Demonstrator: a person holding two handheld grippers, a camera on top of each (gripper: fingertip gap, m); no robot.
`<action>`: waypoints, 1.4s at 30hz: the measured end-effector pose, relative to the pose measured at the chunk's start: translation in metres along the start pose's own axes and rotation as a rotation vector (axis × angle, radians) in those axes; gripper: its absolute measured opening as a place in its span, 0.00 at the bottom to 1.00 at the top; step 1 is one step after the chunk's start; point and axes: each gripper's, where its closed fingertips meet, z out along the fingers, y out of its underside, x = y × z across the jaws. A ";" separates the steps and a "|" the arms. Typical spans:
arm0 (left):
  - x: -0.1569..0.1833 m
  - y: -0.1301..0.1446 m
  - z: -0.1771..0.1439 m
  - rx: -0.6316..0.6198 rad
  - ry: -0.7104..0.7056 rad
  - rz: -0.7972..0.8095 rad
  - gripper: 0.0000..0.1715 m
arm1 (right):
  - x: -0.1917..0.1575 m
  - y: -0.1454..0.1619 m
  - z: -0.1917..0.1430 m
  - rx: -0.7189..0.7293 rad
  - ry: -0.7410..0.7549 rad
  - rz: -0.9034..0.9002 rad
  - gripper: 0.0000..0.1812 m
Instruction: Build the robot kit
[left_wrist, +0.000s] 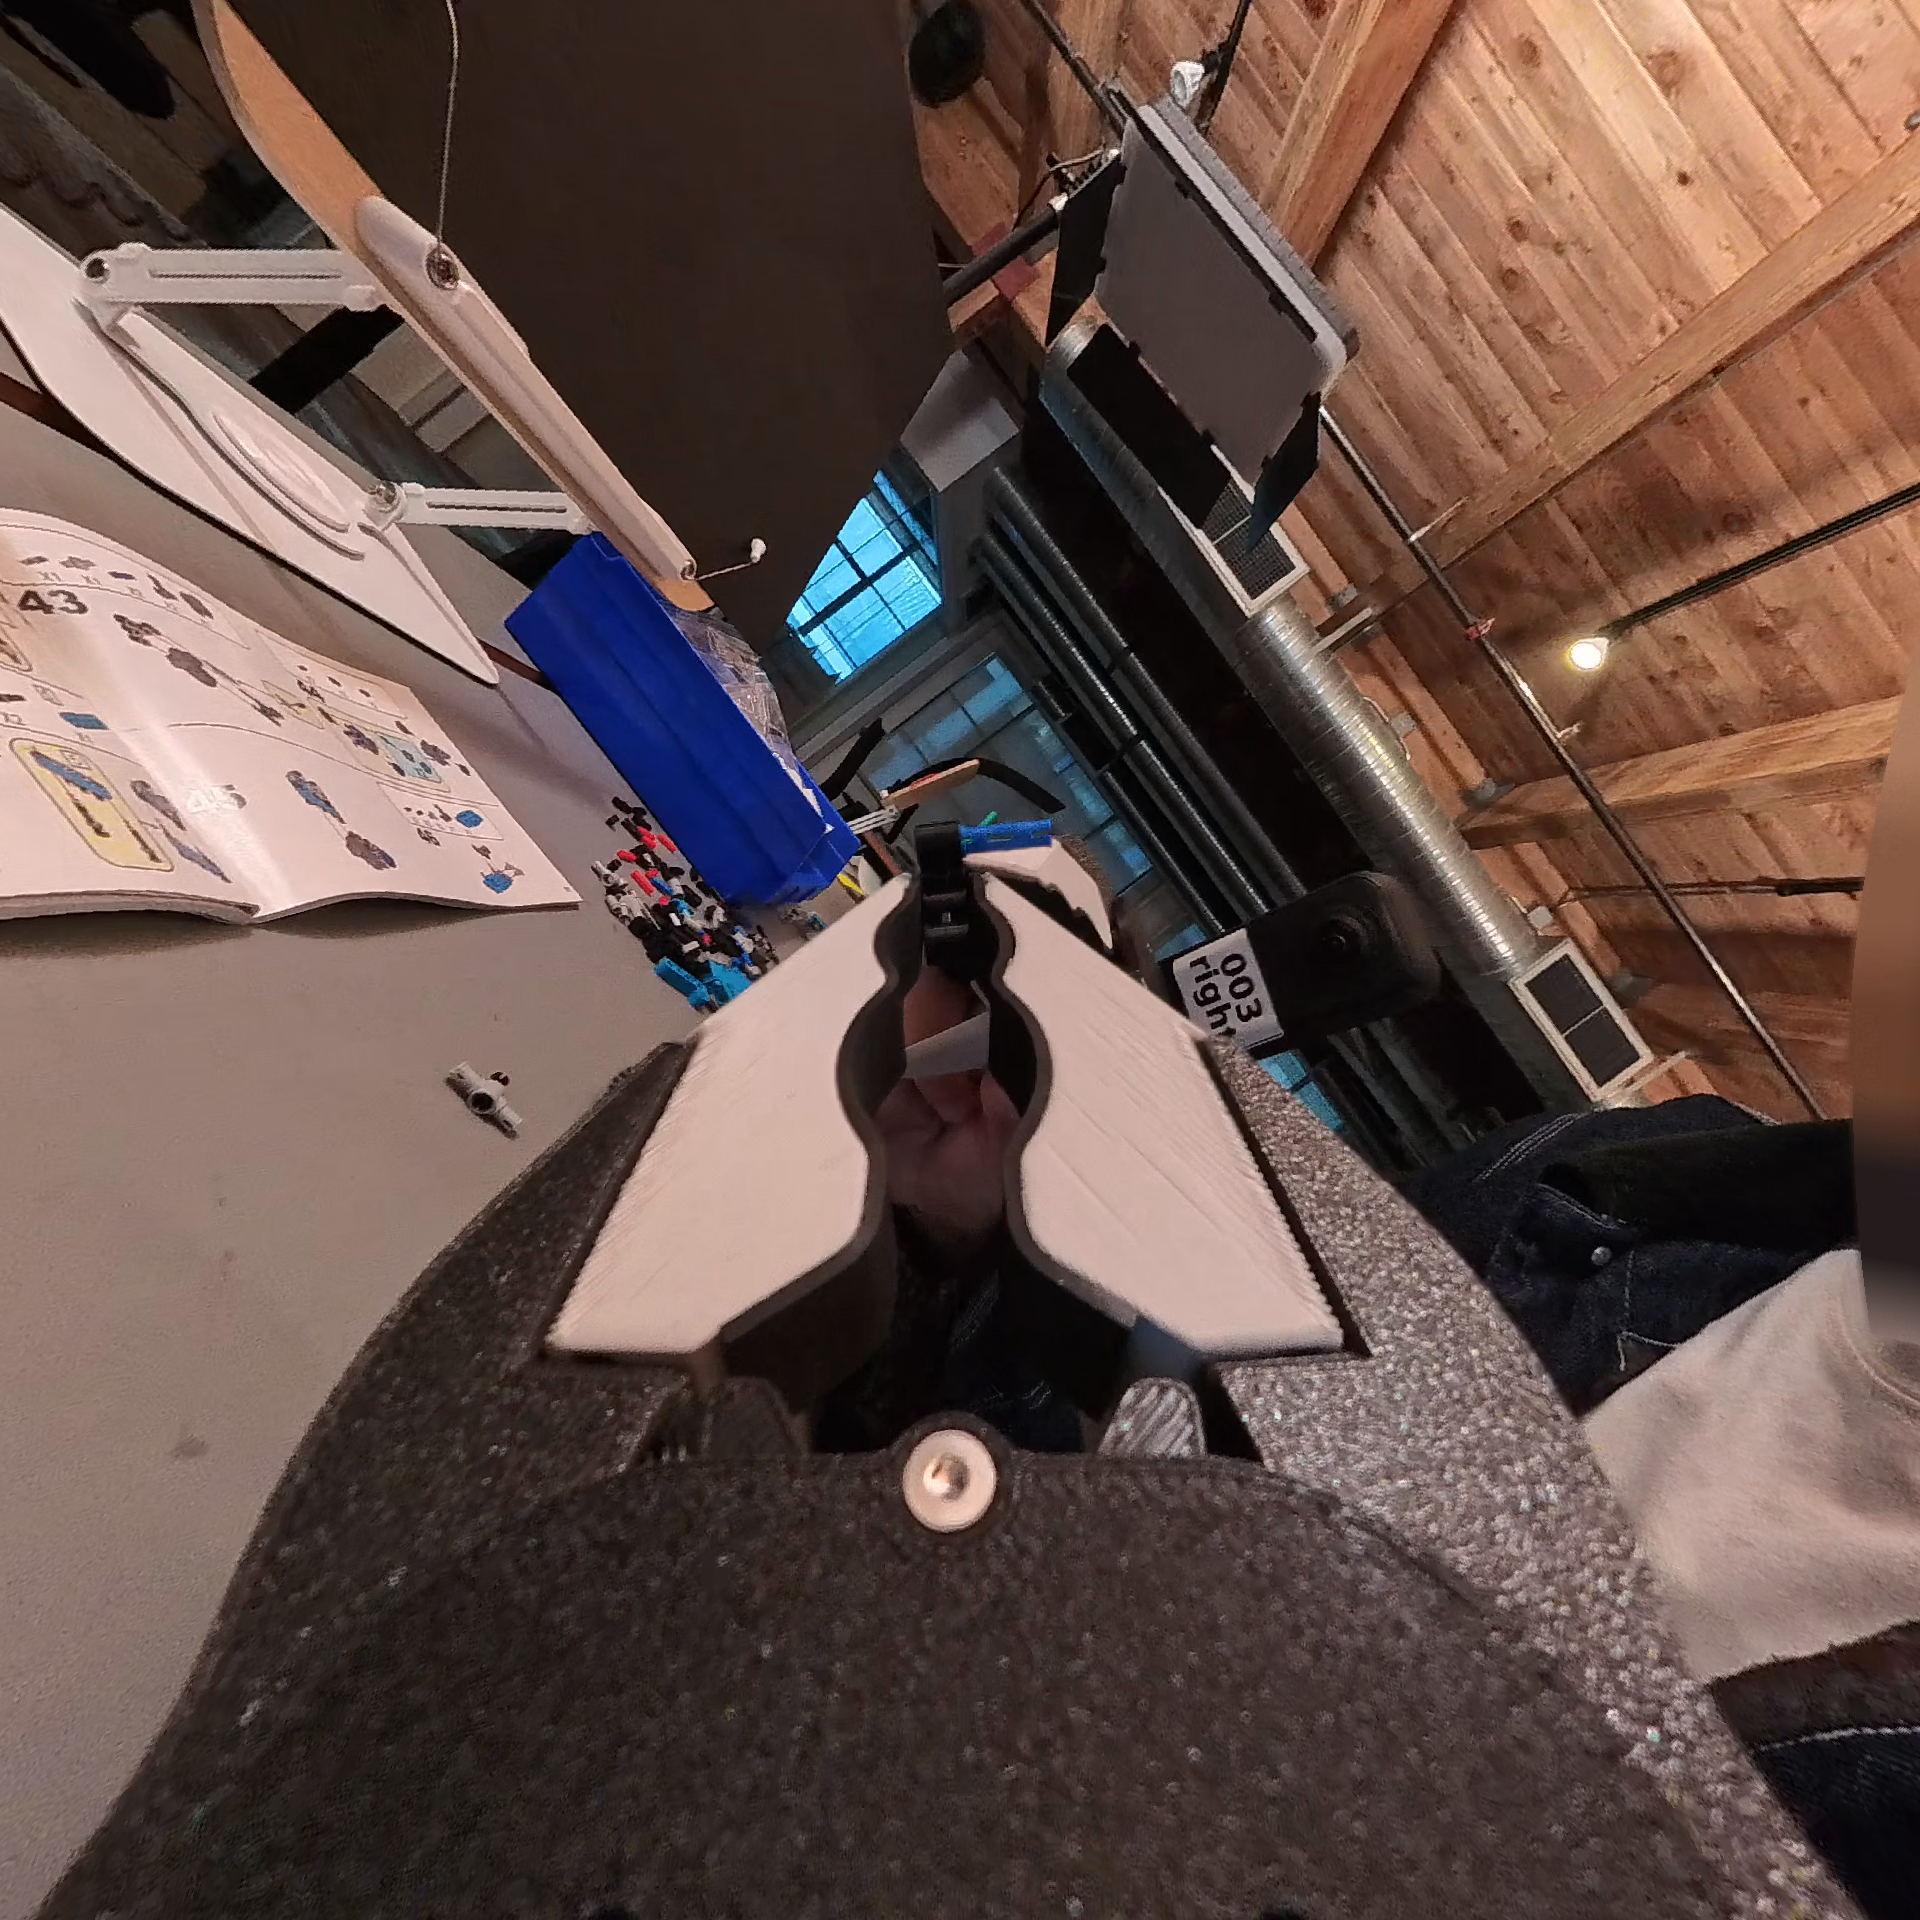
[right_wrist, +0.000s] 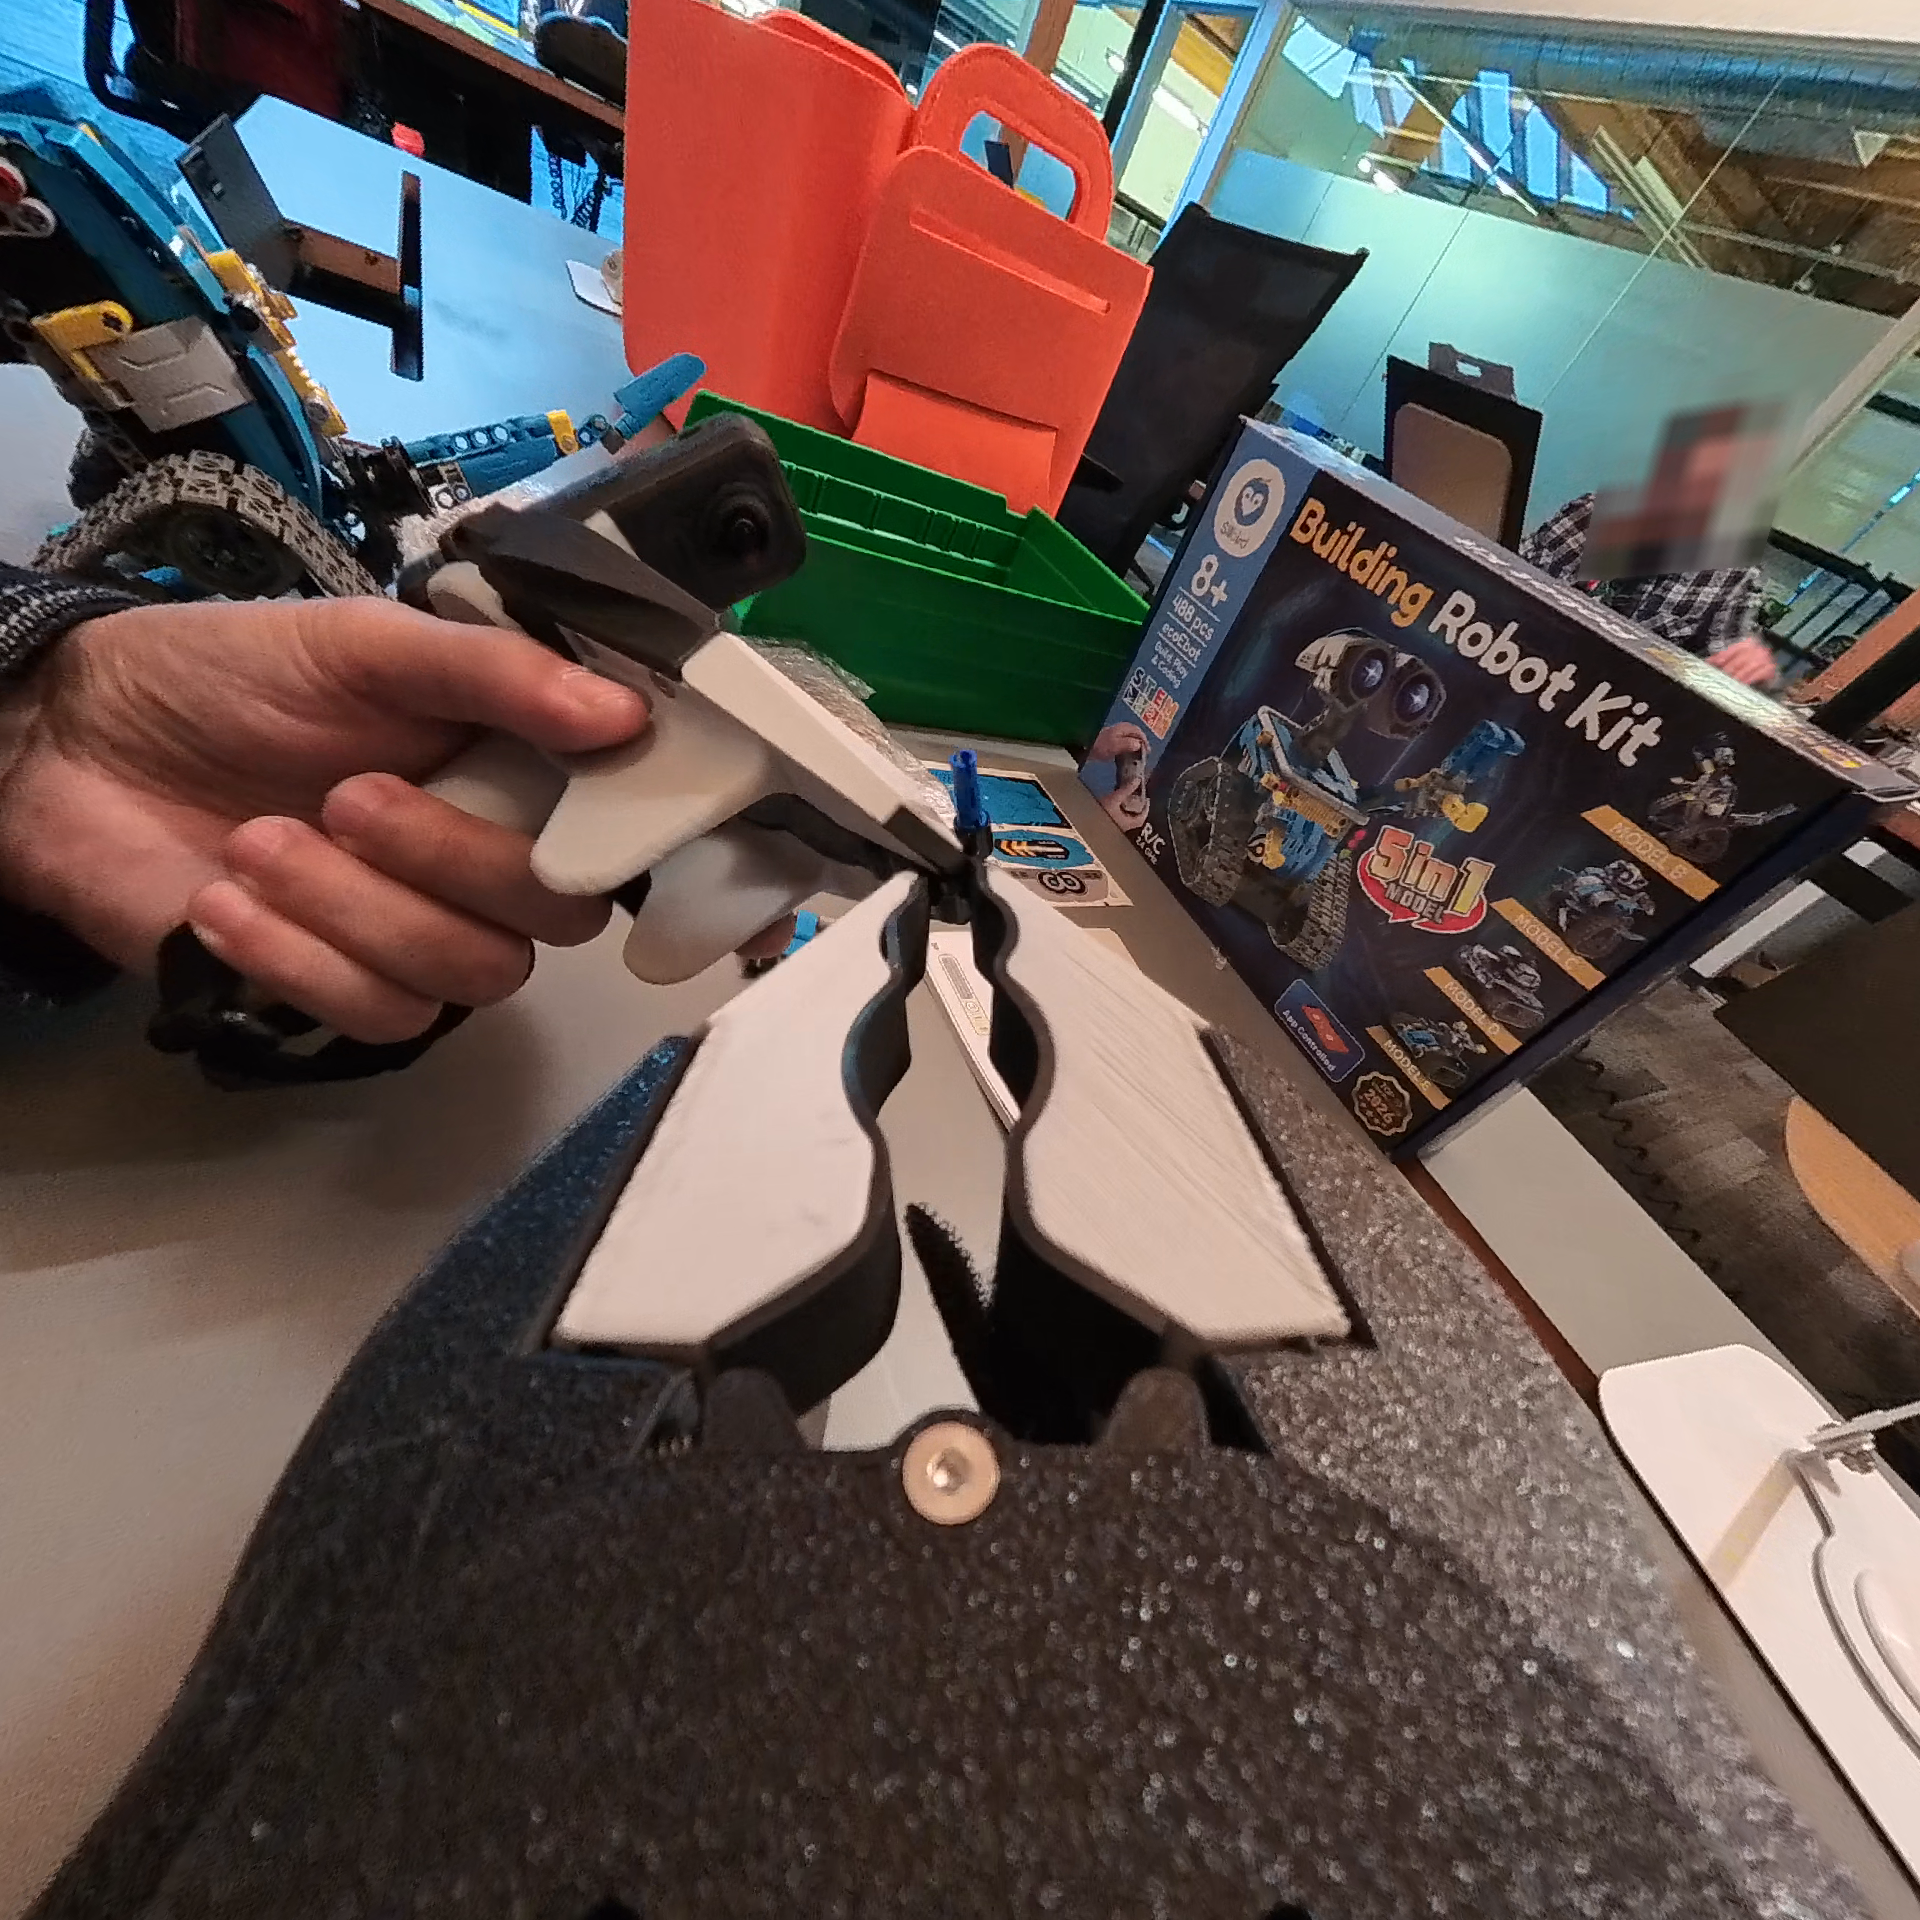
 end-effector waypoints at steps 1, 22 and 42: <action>-0.001 0.000 0.000 -0.002 -0.005 0.003 0.05 | 0.000 0.001 0.000 -0.003 0.002 -0.008 0.04; 0.002 -0.011 0.000 0.096 0.006 -0.012 0.05 | 0.003 -0.003 0.000 0.026 0.055 -0.007 0.04; 0.004 -0.014 0.001 0.117 -0.044 0.081 0.04 | 0.004 -0.006 0.002 0.027 0.091 0.000 0.04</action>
